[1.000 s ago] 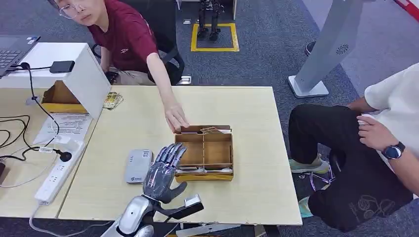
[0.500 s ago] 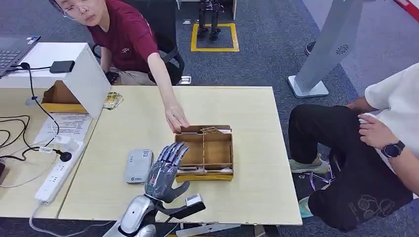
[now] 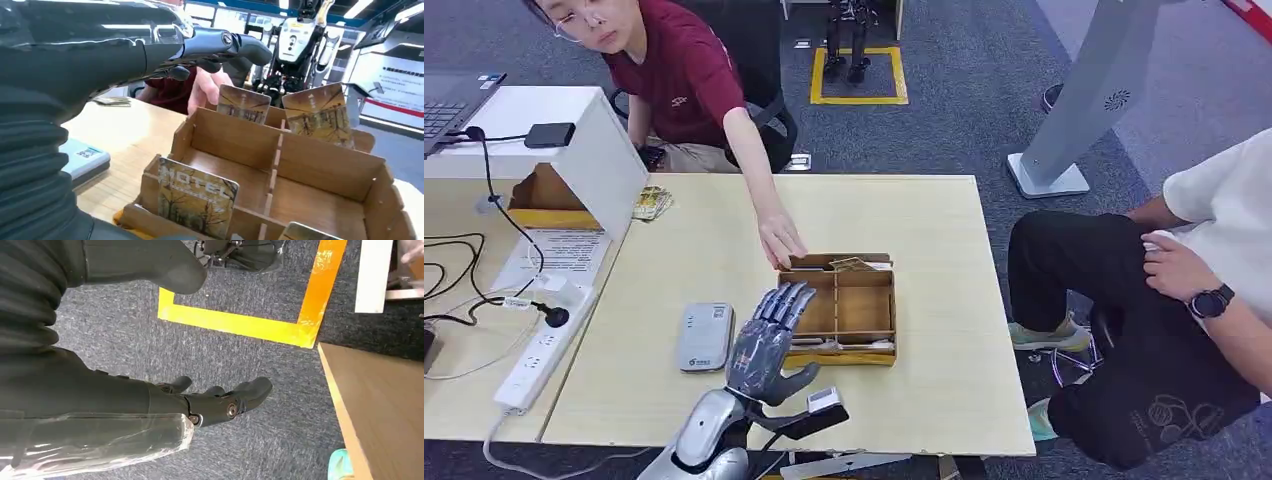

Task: Pass the card to the sensor for recognition and then transmit it.

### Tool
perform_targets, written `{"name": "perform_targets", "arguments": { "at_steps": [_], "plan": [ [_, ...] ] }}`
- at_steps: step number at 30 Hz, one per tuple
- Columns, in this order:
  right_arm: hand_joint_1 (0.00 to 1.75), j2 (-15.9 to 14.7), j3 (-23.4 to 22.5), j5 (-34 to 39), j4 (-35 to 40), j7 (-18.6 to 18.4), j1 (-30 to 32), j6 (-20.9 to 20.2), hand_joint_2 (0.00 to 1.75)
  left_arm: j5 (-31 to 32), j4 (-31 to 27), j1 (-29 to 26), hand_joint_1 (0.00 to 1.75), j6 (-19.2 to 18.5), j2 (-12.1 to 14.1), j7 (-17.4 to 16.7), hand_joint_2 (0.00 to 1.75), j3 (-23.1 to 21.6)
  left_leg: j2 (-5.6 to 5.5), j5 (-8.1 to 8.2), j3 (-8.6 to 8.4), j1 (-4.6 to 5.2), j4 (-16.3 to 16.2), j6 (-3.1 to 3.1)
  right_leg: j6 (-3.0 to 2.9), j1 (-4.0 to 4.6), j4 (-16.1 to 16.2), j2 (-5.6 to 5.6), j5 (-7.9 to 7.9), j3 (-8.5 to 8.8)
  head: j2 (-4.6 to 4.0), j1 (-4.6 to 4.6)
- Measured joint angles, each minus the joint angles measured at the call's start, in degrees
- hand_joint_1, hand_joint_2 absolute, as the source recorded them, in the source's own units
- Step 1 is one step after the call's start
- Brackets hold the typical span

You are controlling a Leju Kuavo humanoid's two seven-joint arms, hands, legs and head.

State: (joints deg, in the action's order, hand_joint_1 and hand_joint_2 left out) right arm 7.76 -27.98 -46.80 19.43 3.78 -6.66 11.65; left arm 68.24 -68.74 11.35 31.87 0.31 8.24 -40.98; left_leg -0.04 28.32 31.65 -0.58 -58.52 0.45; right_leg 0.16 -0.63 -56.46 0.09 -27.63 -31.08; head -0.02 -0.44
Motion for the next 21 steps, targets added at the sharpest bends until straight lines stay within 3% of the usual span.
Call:
{"name": "perform_targets", "arguments": {
  "at_steps": [21],
  "plan": [
    [0.0, 0.0, 0.5, 0.07, 0.0, -0.15, -0.08, -0.04, 1.75, -0.42, 0.0, 0.07, 0.0, 0.02, -0.44, 0.04, 1.75, -0.31, 0.0, 0.0, 0.0, 0.0, 0.0, 0.0, 0.0, 0.0, 0.0, 0.0, 0.0, 0.0, 0.0, 0.0]
  ]
}}
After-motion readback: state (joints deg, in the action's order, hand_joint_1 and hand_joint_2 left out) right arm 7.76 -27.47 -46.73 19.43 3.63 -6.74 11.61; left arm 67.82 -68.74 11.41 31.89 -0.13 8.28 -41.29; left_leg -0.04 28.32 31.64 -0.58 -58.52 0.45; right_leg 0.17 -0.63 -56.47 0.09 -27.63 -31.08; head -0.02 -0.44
